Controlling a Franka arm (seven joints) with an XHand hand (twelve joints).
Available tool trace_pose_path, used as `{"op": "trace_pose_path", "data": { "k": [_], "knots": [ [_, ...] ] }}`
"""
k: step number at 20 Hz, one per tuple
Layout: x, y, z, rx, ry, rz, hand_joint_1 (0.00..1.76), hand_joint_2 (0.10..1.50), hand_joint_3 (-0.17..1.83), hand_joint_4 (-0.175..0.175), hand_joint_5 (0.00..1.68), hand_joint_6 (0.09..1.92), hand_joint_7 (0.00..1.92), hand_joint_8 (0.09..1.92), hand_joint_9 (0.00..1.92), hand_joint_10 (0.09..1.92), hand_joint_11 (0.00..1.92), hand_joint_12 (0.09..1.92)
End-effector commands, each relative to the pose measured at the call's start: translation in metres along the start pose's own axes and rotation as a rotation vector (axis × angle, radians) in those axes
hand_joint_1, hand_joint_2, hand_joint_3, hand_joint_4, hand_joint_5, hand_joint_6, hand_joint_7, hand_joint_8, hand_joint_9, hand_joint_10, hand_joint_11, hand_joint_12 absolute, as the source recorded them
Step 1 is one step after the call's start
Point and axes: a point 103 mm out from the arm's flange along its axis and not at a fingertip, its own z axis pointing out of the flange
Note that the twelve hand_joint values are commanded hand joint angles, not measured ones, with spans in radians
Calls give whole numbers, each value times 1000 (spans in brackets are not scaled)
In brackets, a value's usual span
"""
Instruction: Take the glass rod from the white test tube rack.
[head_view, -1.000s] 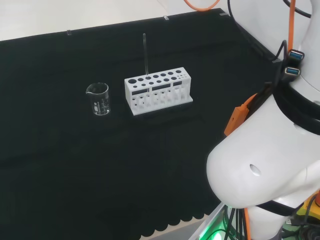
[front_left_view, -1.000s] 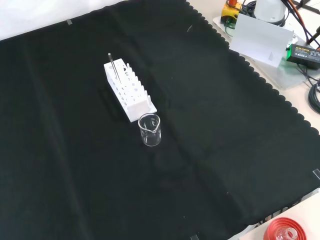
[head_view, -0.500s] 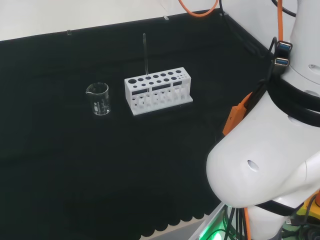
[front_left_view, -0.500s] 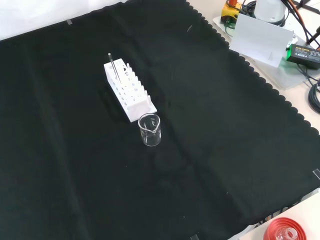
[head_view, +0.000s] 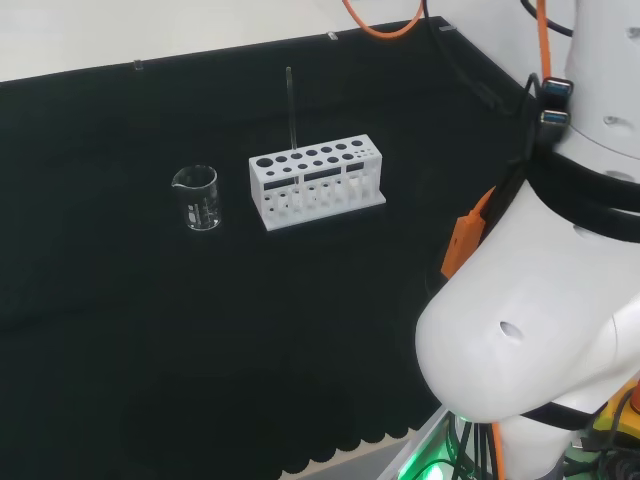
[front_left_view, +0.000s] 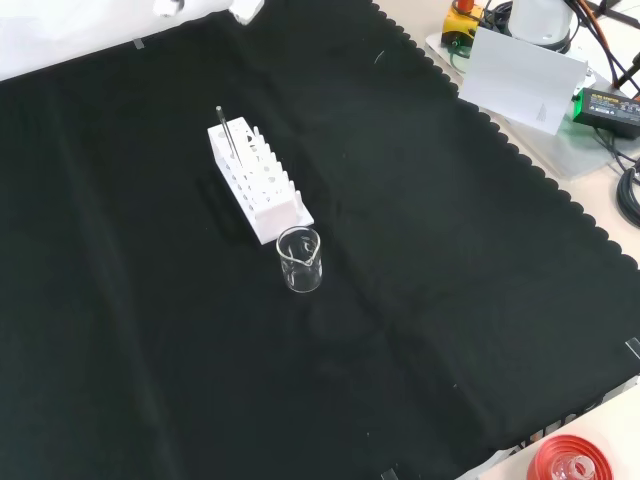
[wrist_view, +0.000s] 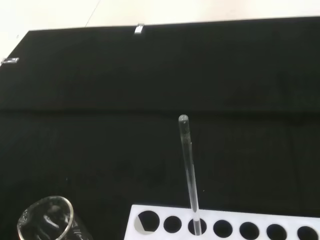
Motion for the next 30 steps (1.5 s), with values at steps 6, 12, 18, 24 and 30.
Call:
{"op": "trace_pose_path", "data": {
  "k": [6,12,18,24,30],
  "knots": [
    [-9,30,40,63,50,-70,606,827,353,-143,478,195,390,800,600,805,346,1383],
    [-14,33,53,94,46,-47,586,834,358,-141,460,197,392,801,602,804,354,1382],
    [-13,34,65,134,33,-29,575,840,361,-141,455,204,400,804,605,803,361,1382],
    [-6,39,78,172,13,-27,574,840,362,-142,467,220,427,812,609,803,370,1382],
    [-5,37,89,209,0,-33,570,841,362,-142,465,233,439,811,610,802,369,1381]
  ]
}}
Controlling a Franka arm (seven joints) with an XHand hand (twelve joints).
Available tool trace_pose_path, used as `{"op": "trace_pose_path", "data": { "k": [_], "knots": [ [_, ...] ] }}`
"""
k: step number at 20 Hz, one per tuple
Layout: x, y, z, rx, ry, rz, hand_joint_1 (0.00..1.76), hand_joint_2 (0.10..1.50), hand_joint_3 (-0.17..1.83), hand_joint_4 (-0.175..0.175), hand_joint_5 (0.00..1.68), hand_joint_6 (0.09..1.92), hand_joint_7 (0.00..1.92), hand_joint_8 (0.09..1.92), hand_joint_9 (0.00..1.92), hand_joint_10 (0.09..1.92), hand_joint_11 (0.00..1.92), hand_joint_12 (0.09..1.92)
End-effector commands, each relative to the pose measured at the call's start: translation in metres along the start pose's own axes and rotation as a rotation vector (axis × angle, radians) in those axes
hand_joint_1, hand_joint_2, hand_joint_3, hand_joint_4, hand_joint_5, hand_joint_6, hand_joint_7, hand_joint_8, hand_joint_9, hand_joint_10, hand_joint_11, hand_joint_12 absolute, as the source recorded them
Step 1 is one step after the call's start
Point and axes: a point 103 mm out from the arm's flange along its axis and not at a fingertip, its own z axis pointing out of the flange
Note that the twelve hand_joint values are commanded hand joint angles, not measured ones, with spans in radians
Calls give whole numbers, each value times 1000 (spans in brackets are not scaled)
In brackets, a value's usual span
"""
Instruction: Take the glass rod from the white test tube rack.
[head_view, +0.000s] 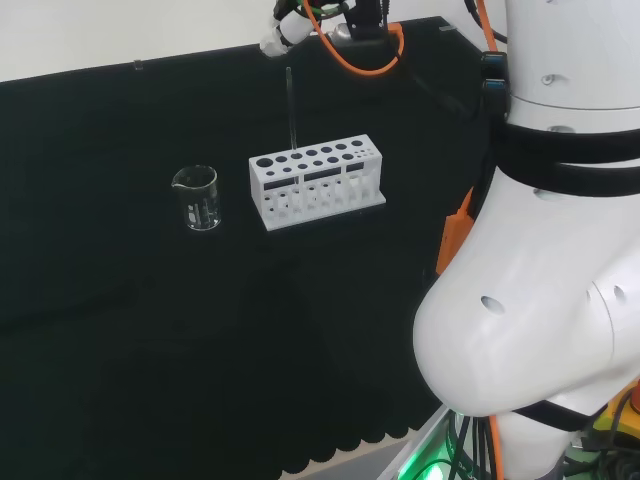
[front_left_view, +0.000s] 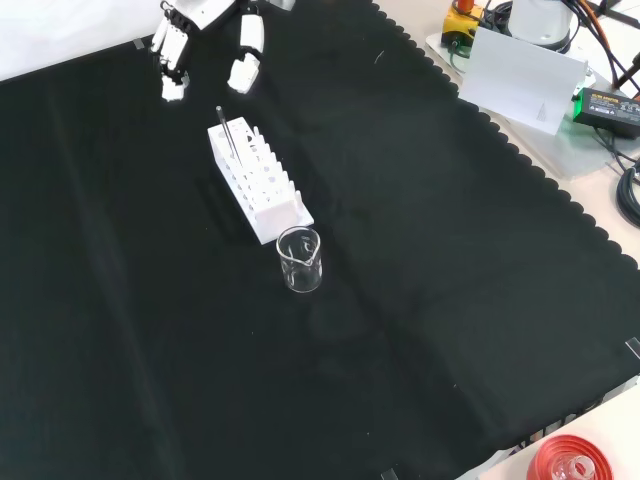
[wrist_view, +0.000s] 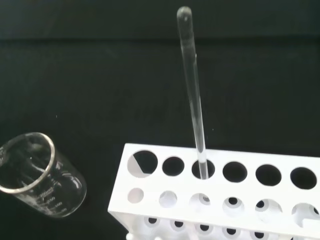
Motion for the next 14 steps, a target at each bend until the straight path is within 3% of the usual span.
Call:
{"op": "trace_pose_path", "data": {
  "k": [1,7,14],
  "knots": [
    [2,0,9,34,-14,-2,570,841,362,-142,464,235,440,811,610,802,370,1381],
    [3,-7,22,62,-18,-5,569,843,363,-142,460,248,445,810,613,802,374,1382],
    [5,-9,34,77,9,23,574,846,363,-141,454,262,449,810,618,802,382,1382]
  ]
}}
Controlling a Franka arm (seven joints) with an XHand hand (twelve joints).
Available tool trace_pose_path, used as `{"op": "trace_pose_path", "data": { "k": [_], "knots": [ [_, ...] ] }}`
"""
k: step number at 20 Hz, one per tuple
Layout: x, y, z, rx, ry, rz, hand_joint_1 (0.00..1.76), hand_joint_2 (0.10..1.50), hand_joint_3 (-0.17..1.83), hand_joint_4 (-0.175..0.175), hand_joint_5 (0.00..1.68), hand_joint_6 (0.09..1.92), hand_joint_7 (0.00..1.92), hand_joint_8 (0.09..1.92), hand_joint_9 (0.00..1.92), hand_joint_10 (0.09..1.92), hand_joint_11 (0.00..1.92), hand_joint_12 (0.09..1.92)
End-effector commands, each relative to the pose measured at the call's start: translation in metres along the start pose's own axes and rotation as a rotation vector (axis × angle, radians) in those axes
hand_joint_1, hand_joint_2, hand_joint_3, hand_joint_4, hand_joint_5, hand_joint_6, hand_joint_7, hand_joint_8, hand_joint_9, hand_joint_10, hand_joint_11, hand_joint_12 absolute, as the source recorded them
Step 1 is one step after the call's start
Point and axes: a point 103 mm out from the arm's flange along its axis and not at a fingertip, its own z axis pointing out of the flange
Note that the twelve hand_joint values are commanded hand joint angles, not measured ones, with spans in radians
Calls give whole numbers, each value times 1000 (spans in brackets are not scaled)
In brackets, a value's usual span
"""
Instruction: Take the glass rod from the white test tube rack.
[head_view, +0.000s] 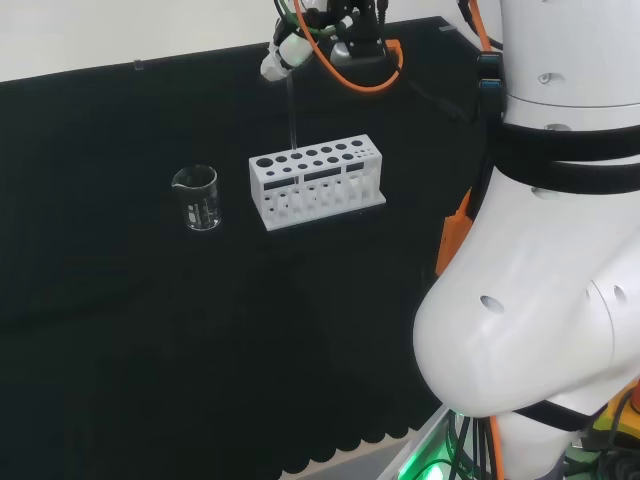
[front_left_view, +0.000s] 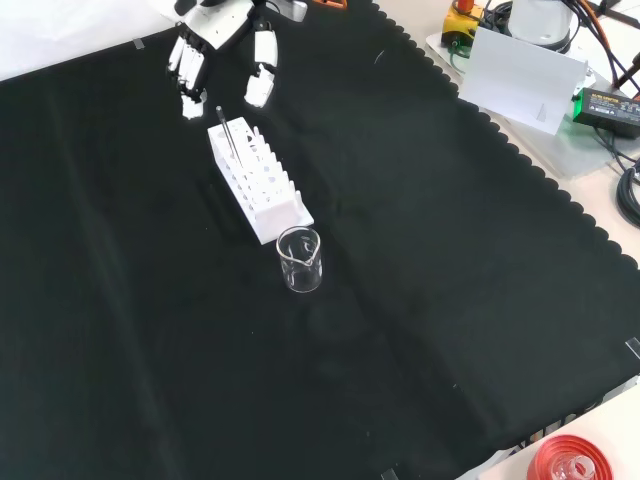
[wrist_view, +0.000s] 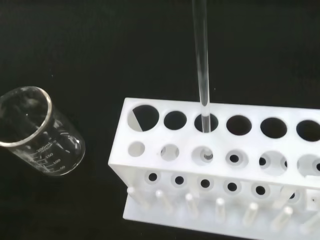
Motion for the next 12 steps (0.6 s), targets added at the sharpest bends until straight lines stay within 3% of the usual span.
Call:
{"op": "trace_pose_path", "data": {
  "k": [1,4,7,12],
  "knots": [
    [-1,-1,9,7,22,15,578,846,363,-141,455,265,450,810,620,802,385,1381],
    [3,4,12,40,4,-5,642,835,358,-138,459,278,456,811,630,803,392,1380],
    [4,11,18,52,-4,-25,840,784,397,-134,458,336,463,804,644,788,401,1372],
    [1,25,10,94,-14,-17,983,688,537,-128,478,529,486,797,671,775,431,1362]
  ]
}}
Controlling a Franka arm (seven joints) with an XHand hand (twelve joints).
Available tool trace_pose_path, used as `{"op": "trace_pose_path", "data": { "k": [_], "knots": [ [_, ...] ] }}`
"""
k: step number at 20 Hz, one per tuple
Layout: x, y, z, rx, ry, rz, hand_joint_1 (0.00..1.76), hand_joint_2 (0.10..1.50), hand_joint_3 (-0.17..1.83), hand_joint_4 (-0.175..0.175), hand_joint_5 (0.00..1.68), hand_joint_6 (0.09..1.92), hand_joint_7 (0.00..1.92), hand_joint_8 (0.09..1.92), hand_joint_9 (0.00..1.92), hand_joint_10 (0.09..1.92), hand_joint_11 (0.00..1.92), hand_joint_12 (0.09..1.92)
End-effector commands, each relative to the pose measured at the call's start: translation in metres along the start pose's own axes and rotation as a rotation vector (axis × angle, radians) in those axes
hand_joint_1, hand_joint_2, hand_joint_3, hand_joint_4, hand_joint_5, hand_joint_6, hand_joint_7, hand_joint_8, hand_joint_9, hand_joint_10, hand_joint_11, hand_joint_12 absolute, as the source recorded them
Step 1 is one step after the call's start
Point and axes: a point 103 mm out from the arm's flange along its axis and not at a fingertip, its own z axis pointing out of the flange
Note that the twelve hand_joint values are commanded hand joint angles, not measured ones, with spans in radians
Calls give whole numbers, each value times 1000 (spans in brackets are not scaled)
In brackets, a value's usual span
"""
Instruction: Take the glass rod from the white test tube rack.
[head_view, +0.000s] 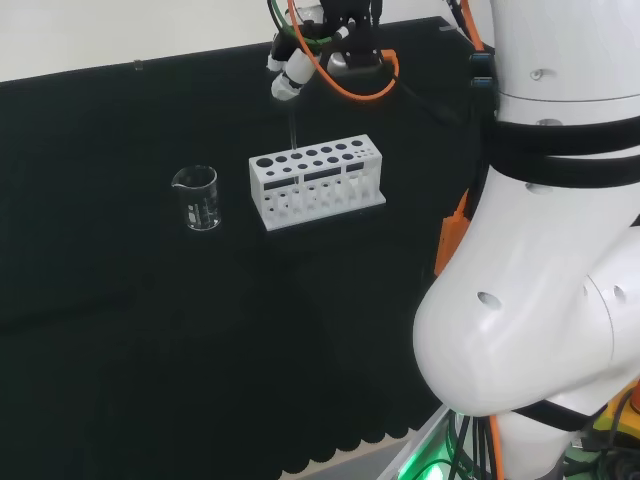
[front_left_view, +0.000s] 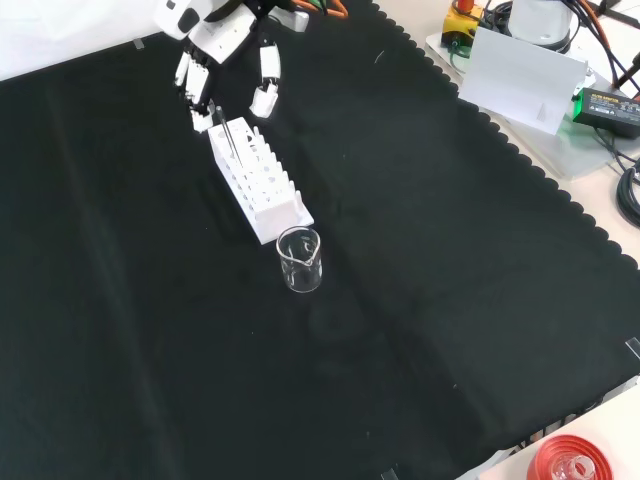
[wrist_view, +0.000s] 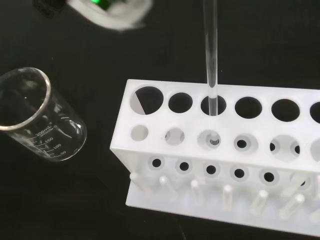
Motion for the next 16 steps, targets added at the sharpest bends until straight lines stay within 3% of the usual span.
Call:
{"op": "trace_pose_path", "data": {
  "k": [1,9,13,16],
  "knots": [
    [-2,17,-4,45,-12,-5,991,683,548,-127,485,547,489,797,675,774,435,1361],
    [-10,20,9,16,-23,-10,1031,657,627,-137,654,719,589,782,810,724,569,1320],
    [-14,16,9,24,-27,8,1051,647,651,-140,751,741,693,762,884,693,643,1300],
    [-10,17,9,10,-35,-9,1062,640,663,-143,786,743,754,749,942,671,706,1283]
  ]
}}
